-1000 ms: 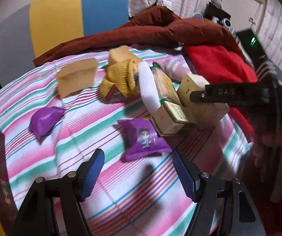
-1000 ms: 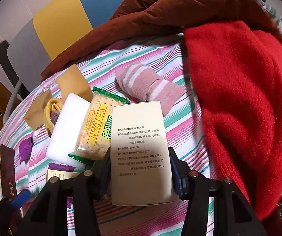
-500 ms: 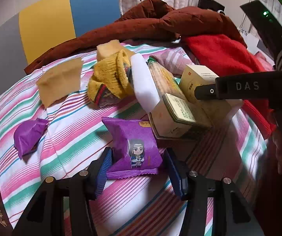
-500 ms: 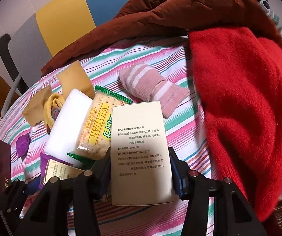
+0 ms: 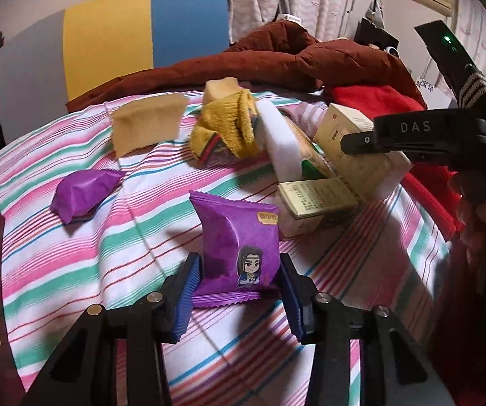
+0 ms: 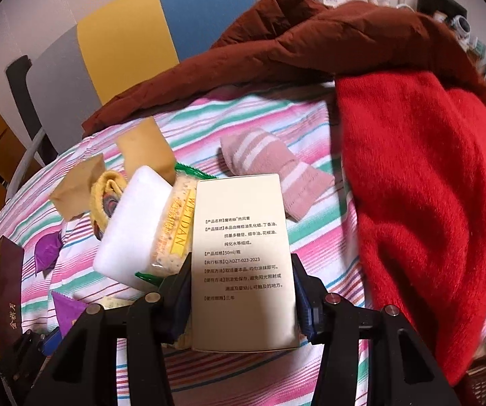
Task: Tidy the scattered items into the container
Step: 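Grasp the purple snack packet with left gripper while right gripper grasps the cream box, then carry the purple packet and cream box into the tray and release both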
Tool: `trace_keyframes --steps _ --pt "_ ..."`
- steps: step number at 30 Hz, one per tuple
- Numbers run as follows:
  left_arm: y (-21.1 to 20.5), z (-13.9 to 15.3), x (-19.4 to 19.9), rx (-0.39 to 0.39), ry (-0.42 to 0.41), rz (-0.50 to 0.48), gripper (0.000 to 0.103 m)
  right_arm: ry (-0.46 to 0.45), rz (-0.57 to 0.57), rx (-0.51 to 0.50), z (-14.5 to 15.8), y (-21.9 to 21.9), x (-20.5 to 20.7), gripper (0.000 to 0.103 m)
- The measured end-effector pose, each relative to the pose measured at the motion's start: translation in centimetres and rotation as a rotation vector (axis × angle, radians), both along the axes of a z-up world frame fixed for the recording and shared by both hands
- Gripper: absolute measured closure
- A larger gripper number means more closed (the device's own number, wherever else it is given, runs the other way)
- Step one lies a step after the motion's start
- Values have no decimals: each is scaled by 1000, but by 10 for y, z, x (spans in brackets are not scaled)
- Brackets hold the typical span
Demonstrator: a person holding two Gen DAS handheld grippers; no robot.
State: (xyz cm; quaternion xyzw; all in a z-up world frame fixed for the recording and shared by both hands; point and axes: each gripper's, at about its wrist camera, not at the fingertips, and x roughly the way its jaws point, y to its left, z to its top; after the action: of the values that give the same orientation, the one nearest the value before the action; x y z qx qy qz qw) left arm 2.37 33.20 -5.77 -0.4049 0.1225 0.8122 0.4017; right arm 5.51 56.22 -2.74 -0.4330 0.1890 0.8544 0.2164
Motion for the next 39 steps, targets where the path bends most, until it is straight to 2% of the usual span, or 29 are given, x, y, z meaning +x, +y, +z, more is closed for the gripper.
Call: trace_keyframes --steps 6,10,17,26,28,33,39 --pt "-16 4 -2 21 -10 33 58 24 33 20 4 -8 -5 52" --pt "-30 11 -3 63 -21 53 58 52 54 35 10 -13 -6 52" --pt "-54 37 4 125 27 65 58 93 89 81 21 -27 -5 52" --pt "-104 66 -1 184 55 148 58 118 231 166 33 -74 -12 52" --pt "-117 70 -5 192 55 174 58 124 256 154 35 -88 -13 52" --pt "-154 76 -18 194 58 255 58 163 315 4 38 -126 -26 52" --pt "-194 71 -35 181 38 349 58 177 439 -56 46 -186 -52 52"
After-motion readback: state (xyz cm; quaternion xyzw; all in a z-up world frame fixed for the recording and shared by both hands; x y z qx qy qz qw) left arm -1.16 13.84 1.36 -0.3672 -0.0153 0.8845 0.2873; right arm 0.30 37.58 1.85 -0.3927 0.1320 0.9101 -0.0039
